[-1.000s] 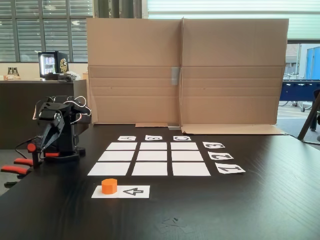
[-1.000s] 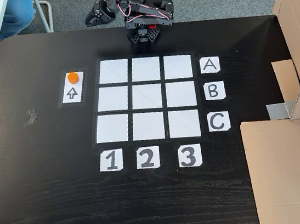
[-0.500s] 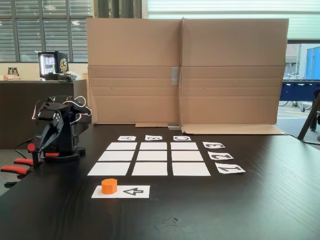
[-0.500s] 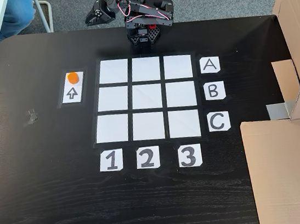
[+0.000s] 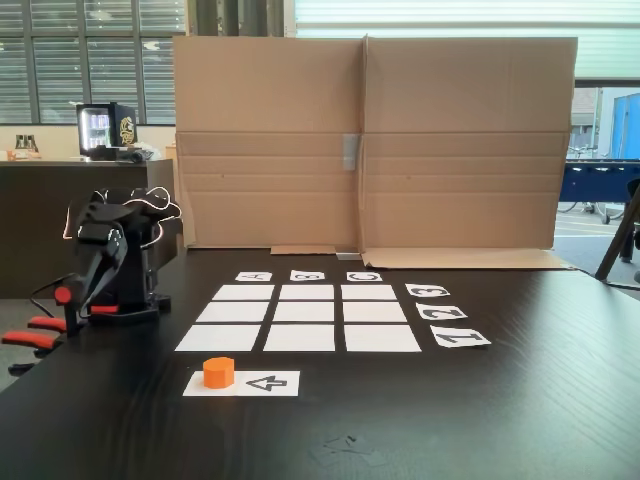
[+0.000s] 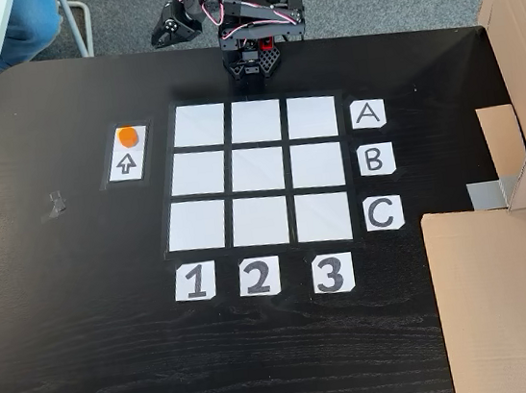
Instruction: Pick up the round, orange token and place it in the grid on square B3.
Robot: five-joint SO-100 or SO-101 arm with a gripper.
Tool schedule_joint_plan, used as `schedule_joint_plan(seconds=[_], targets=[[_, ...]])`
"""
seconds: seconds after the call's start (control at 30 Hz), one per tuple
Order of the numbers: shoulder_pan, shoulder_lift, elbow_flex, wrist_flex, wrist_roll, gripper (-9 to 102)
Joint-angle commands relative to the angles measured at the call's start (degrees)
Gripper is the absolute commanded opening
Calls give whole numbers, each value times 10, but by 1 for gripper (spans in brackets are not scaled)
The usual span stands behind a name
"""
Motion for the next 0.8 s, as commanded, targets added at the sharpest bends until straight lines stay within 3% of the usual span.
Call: schedule_joint_plan(seconds=[0.0, 0.27, 0.43, 0.77], targets=[[-9, -57, -75, -7, -2, -1], [-44, -193, -195, 16, -4, -1], [-69, -304, -331, 76, -18, 1], [-102, -492, -583, 209, -40, 28]])
